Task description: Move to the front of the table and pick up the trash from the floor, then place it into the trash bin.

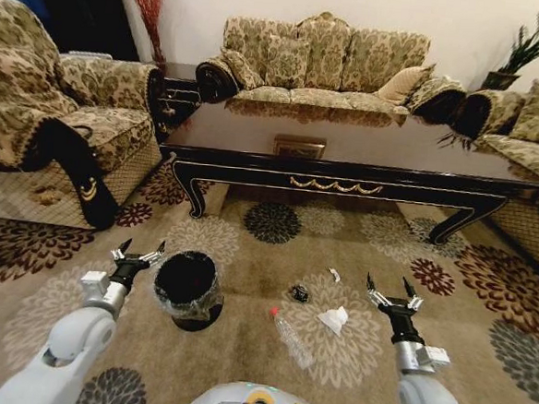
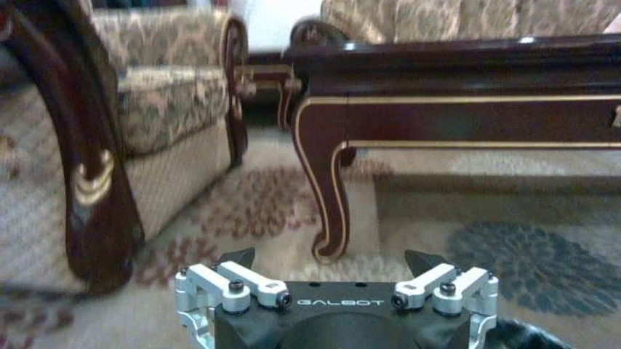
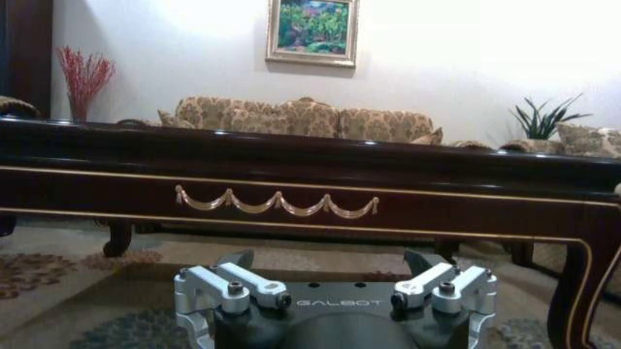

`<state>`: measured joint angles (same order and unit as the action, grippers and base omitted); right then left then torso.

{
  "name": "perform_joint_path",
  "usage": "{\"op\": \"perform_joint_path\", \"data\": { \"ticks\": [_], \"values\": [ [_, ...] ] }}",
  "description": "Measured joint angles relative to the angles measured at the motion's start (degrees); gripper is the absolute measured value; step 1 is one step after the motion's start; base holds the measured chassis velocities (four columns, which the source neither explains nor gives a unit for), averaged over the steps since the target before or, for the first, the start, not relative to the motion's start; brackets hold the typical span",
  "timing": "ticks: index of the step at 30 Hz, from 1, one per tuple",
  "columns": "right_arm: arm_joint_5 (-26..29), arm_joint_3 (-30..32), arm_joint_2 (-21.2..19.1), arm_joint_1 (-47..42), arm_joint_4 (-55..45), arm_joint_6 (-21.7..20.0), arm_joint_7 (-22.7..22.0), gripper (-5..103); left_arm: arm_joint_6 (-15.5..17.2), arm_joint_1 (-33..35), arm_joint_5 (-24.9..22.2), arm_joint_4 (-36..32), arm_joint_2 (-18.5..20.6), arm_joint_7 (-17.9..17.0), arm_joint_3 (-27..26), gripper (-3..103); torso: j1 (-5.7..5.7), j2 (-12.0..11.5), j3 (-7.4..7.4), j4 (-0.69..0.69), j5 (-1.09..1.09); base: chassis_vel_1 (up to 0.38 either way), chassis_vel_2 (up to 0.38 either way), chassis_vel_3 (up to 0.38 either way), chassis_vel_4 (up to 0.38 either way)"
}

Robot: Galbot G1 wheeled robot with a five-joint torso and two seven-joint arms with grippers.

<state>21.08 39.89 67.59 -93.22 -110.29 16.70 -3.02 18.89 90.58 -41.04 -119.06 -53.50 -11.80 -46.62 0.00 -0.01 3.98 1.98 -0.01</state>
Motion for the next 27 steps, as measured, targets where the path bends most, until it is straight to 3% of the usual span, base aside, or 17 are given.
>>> {"op": "perform_joint_path", "data": {
  "ticks": [1,4,5,9,10,11,12,19,27],
  "values": [
    [0.0,0.0,0.0,0.0,0.0,0.0,0.0,100,0.0,0.0,0.0,0.0,0.0,0.0,0.0,100,0.00,0.0,0.00,0.00,0.00,0.056,-0.073,-0.043,0.052],
    [-0.2,0.1,0.0,0.1,0.3,-0.1,-0.3,100,9.9,-0.8,-9.6,-3.1,3.6,-3.2,-1.3,100,0.00,0.0,0.00,0.00,0.01,0.019,-0.015,-0.019,0.020],
    [-0.2,0.1,0.0,0.1,0.3,-0.1,-0.3,100,9.9,-0.8,-9.6,-3.1,3.6,-3.2,-1.3,100,0.00,0.0,0.00,0.00,0.01,0.000,0.000,0.000,0.000],
    [-0.2,0.5,0.0,0.3,1.0,0.0,-0.4,100,19.3,-3.9,-17.7,-3.3,6.4,-7.2,-1.0,100,0.00,0.0,0.02,-0.01,0.01,0.000,0.000,0.000,0.000],
    [-0.2,0.5,0.0,0.3,1.0,0.0,-0.4,100,19.3,-3.9,-17.7,-3.3,6.4,-7.2,-1.0,100,0.00,0.0,0.02,-0.01,0.01,0.000,0.000,0.000,0.000],
    [-0.2,0.5,0.1,0.3,1.0,0.0,-0.5,100,22.3,-5.3,-20.2,-2.1,6.9,-9.2,-0.6,100,0.00,0.0,0.03,-0.01,0.00,0.000,0.000,0.000,0.000],
    [-0.1,0.5,0.1,0.3,1.0,0.0,-0.5,100,23.3,-6.0,-21.7,-1.3,7.3,-10.5,-0.4,103,0.00,0.0,0.03,-0.01,-0.01,0.000,0.000,0.000,0.000],
    [0.0,1.1,0.0,0.2,1.5,0.0,-0.6,100,24.1,-7.1,-25.4,0.8,9.3,-12.1,-0.2,99,0.00,0.0,0.02,-0.01,0.01,0.000,0.000,0.000,0.000],
    [0.2,0.4,-0.2,1.3,1.8,-0.2,-1.1,100,23.7,-7.2,-23.8,3.5,7.3,-11.1,3.6,99,0.00,0.0,0.03,0.01,0.00,0.000,0.000,0.000,0.000]
  ]
}}
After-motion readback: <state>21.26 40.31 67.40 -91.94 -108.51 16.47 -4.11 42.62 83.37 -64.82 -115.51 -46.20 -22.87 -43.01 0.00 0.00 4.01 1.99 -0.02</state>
